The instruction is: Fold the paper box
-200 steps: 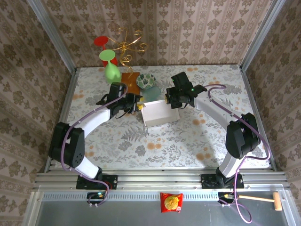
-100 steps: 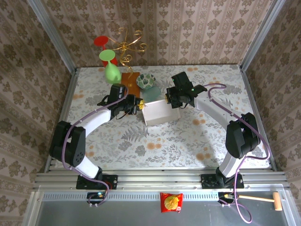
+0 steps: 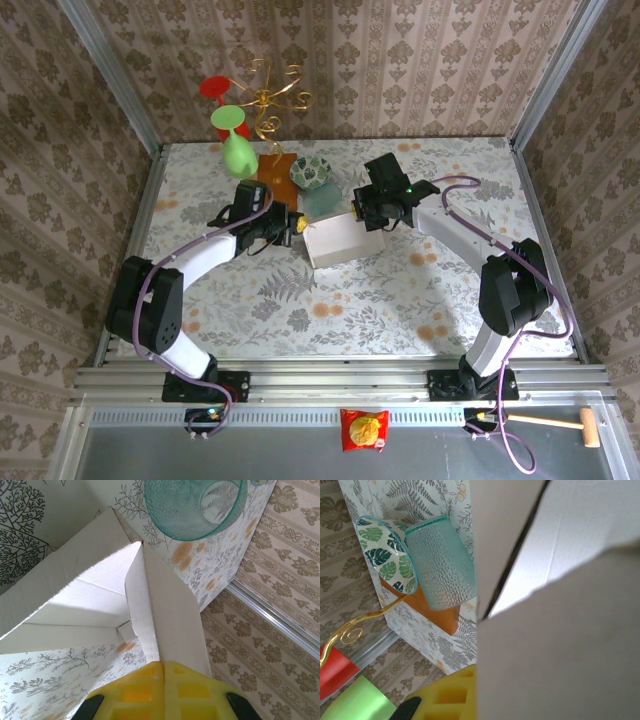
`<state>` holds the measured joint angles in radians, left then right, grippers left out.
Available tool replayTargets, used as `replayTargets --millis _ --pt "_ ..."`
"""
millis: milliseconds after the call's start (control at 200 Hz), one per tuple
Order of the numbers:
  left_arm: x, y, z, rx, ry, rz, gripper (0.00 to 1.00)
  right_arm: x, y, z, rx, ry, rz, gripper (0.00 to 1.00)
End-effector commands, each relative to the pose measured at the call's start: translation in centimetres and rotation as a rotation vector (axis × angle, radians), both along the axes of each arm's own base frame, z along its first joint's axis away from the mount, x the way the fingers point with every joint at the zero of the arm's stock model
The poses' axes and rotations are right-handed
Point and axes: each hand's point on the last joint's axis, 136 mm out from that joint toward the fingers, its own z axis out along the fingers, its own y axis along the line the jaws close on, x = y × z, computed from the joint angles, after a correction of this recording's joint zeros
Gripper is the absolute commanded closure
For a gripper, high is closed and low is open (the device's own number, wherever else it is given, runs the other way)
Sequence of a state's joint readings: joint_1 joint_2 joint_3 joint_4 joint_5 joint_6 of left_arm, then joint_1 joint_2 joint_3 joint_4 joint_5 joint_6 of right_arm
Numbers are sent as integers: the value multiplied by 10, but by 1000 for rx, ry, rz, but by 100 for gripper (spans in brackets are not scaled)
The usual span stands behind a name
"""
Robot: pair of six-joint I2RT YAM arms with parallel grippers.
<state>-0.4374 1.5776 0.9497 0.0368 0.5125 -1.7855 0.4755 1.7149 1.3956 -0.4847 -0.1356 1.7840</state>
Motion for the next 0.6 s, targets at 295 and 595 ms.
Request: replayTargets --millis 295,595 --pt "-7 -5 -4 -56 -18 -57 100 -18 -37 39 -142 -57 169 47" --pt "-4 1 -2 -55 -19 -67 100 -25 -87 47 -180 -69 130 46"
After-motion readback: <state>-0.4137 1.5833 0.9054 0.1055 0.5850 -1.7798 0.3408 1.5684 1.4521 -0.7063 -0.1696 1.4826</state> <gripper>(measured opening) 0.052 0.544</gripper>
